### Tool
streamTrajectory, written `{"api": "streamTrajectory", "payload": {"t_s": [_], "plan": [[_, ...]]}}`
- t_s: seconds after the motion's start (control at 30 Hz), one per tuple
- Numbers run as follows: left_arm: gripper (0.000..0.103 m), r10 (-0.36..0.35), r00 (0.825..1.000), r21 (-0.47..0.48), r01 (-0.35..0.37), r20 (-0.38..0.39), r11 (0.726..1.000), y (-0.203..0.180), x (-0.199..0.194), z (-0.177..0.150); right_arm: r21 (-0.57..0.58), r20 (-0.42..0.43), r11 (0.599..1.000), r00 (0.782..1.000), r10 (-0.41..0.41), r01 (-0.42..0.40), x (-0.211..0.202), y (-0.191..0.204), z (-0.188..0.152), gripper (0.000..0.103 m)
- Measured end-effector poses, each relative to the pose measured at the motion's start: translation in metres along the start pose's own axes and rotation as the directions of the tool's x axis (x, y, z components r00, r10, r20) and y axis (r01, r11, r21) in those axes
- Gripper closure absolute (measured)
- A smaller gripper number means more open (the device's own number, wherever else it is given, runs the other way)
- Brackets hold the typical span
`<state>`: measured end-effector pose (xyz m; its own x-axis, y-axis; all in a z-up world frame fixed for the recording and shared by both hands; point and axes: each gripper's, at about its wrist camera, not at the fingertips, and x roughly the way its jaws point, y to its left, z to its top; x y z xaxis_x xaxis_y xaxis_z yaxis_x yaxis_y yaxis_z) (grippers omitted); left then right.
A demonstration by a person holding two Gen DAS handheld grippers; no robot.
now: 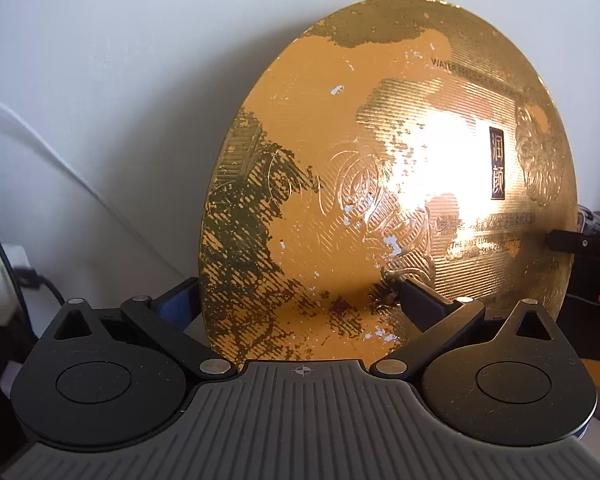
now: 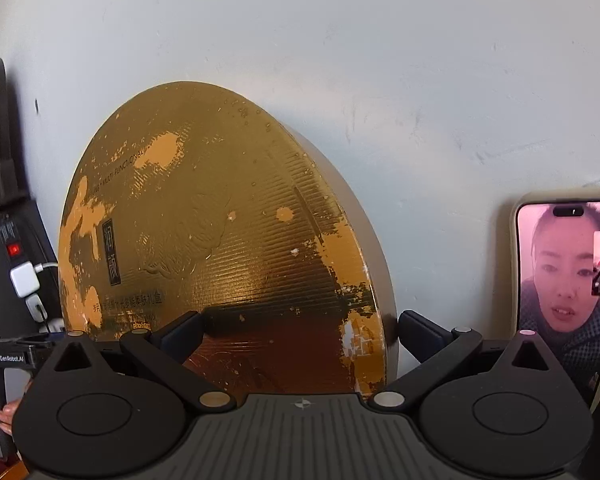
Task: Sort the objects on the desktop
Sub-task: 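Move both grippers to the round gold lid leaning on the wall, then close both grippers on the rim of the gold lid, then lift the lid with both grippers and tilt it flat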
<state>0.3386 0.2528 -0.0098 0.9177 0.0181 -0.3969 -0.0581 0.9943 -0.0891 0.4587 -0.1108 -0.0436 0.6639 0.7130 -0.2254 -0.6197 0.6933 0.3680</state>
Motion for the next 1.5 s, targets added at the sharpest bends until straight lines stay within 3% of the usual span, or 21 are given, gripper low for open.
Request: {"api": "streamTrajectory", "payload": {"t_s": [0.13, 0.3, 0.53, 0.7, 0.93, 1.07, 1.27, 1.4, 1.5], "plan": [[0.0, -0.001, 0.996, 0.021, -0.001, 0.092, 1.0, -0.01, -0.034, 0.02, -0.033, 0.091, 0.999, 0.996, 0.019, -0.016, -0.02, 0.017, 0.016, 0.0], [0.0, -0.005, 0.978, 0.048, -0.005, 0.207, 0.999, -0.023, -0.076, 0.044, -0.087, 0.2, 0.996, 0.979, 0.046, -0.029, -0.062, 0.05, 0.05, 0.0], [0.0, -0.007, 0.963, 0.087, -0.017, 0.268, 0.996, -0.057, -0.173, 0.063, -0.128, 0.299, 0.99, 0.95, 0.091, -0.055, -0.143, 0.102, 0.078, 0.0], [0.0, -0.01, 0.95, 0.115, -0.027, 0.311, 0.993, -0.082, -0.243, 0.076, -0.071, 0.323, 0.994, 0.941, 0.103, -0.084, -0.199, 0.125, 0.075, 0.0], [0.0, -0.024, 0.957, 0.195, -0.034, 0.288, 0.98, -0.139, -0.313, 0.056, 0.189, 0.306, 0.975, 0.951, 0.053, -0.115, -0.256, 0.13, 0.052, 0.0], [0.0, -0.01, 0.959, 0.211, -0.051, 0.283, 0.976, -0.147, -0.351, 0.058, 0.278, 0.271, 0.952, 0.961, 0.051, -0.128, -0.28, 0.129, 0.031, 0.0], [0.0, -0.042, 0.986, 0.218, 0.005, 0.164, 0.976, -0.145, -0.363, 0.051, 0.363, 0.226, 0.927, 0.974, 0.014, -0.097, -0.315, 0.118, -0.009, 0.0], [0.0, -0.053, 0.994, 0.264, 0.025, 0.098, 0.964, -0.154, -0.362, 0.044, 0.471, 0.161, 0.878, 0.987, 0.003, -0.08, -0.324, 0.09, -0.043, 0.0], [0.0, -0.07, 0.997, 0.312, 0.053, 0.043, 0.948, -0.173, -0.366, 0.037, 0.581, 0.111, 0.811, 0.994, 0.009, -0.072, -0.327, 0.066, -0.077, 0.0]]}}
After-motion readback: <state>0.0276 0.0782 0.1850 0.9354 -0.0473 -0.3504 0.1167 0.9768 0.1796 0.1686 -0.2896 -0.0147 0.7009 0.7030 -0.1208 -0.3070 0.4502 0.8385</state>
